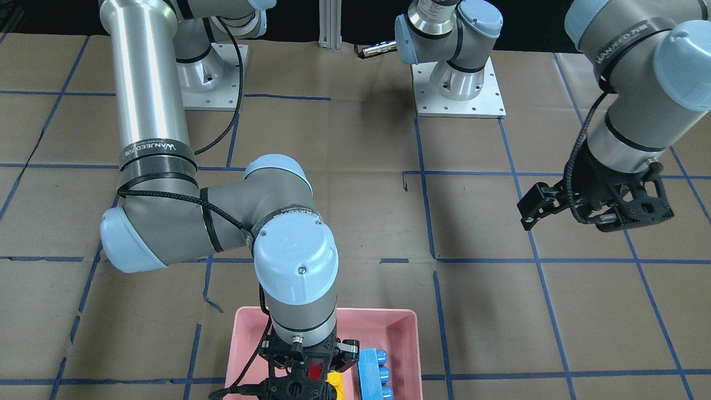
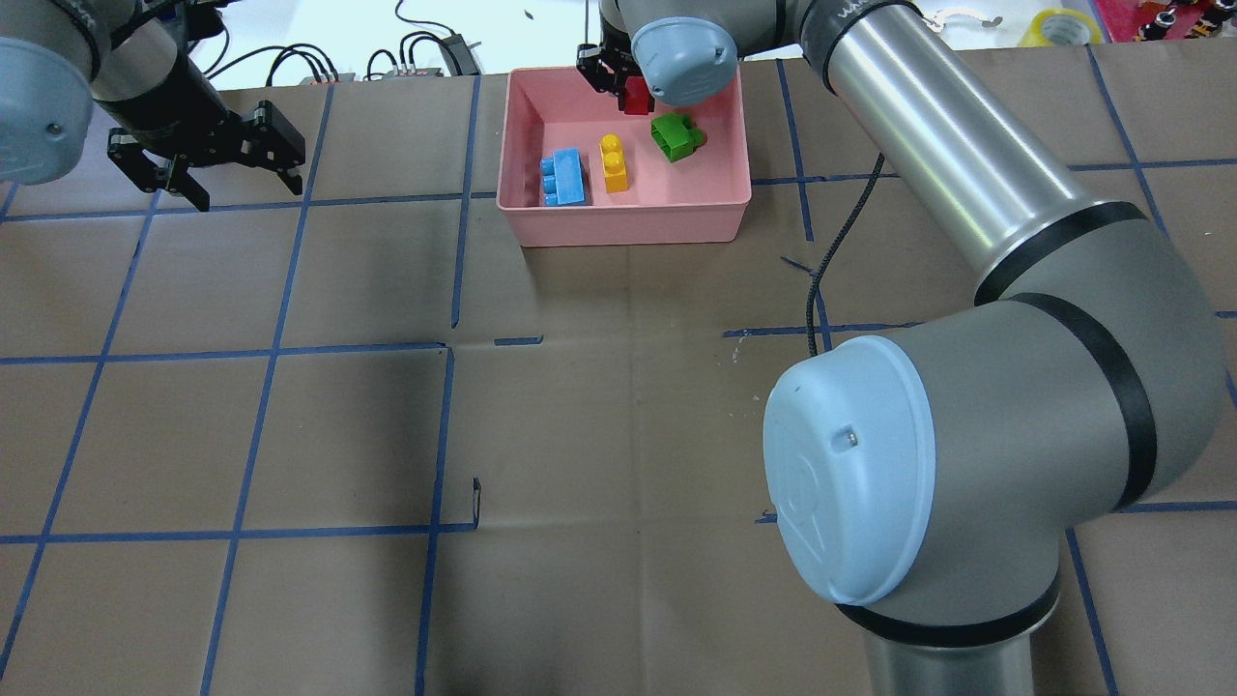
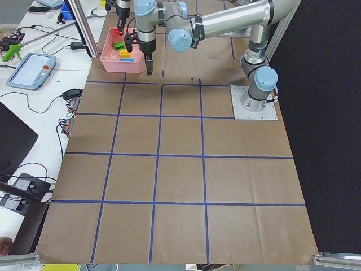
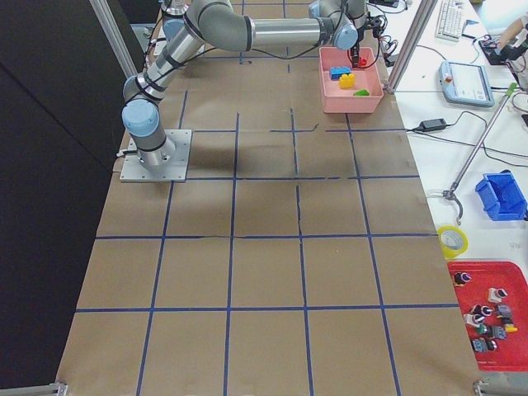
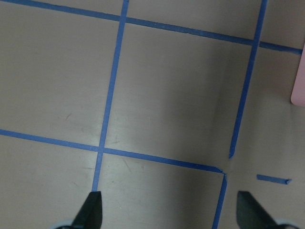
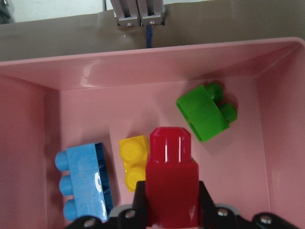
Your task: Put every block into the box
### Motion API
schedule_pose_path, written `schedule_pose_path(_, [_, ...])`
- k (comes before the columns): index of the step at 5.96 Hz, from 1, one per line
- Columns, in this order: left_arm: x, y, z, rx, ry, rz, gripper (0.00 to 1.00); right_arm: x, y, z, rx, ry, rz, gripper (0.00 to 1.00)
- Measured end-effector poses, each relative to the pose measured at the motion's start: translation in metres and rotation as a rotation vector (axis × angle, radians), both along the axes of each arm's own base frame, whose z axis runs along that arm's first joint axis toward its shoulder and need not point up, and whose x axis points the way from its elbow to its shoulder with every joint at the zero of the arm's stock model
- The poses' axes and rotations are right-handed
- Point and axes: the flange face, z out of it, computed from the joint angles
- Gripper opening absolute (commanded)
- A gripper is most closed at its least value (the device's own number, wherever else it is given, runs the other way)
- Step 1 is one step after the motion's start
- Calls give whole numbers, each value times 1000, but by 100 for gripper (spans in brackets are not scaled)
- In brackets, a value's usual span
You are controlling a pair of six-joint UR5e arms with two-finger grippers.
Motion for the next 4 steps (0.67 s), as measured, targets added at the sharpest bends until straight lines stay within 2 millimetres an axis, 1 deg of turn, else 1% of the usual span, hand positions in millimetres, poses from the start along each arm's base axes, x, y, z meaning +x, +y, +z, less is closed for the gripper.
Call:
schedule_pose_path(1, [-35, 16, 13, 5, -2, 9, 100, 2, 3, 1, 11, 5, 6, 100])
schedule_pose_path(2, [-58, 31, 14, 58, -17, 65, 100, 0, 4, 5, 10, 7, 6, 100])
schedule_pose_path(3, [-65, 40, 7, 127, -38, 94, 100, -9, 4, 18, -2, 6, 1, 100])
schedule_pose_path(4, [-67, 49, 10, 159, -41, 39, 100, -27, 6, 38, -6, 8, -3, 100])
